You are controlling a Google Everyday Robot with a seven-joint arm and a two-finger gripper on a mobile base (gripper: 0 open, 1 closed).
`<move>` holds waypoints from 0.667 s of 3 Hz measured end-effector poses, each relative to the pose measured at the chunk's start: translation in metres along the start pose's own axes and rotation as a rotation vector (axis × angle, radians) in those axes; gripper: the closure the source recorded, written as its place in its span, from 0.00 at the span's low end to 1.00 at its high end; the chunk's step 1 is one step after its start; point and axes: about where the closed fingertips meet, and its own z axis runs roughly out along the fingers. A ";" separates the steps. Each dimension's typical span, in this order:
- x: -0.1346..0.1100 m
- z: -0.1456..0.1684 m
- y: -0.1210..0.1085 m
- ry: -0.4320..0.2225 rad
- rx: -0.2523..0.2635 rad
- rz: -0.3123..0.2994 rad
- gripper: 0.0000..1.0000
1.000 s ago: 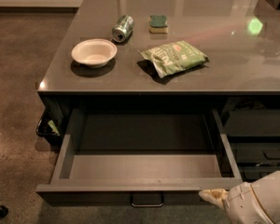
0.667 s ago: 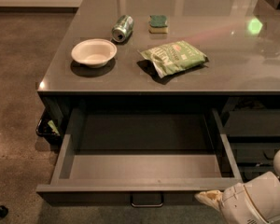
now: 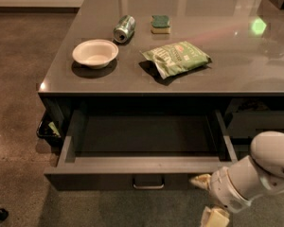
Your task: Close top drawer
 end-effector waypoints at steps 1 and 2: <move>-0.009 0.010 -0.035 0.029 0.038 -0.052 0.00; -0.009 0.010 -0.035 0.029 0.038 -0.052 0.00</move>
Offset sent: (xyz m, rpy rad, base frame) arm 0.0256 0.0043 -0.0094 -0.0279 -0.0433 0.0191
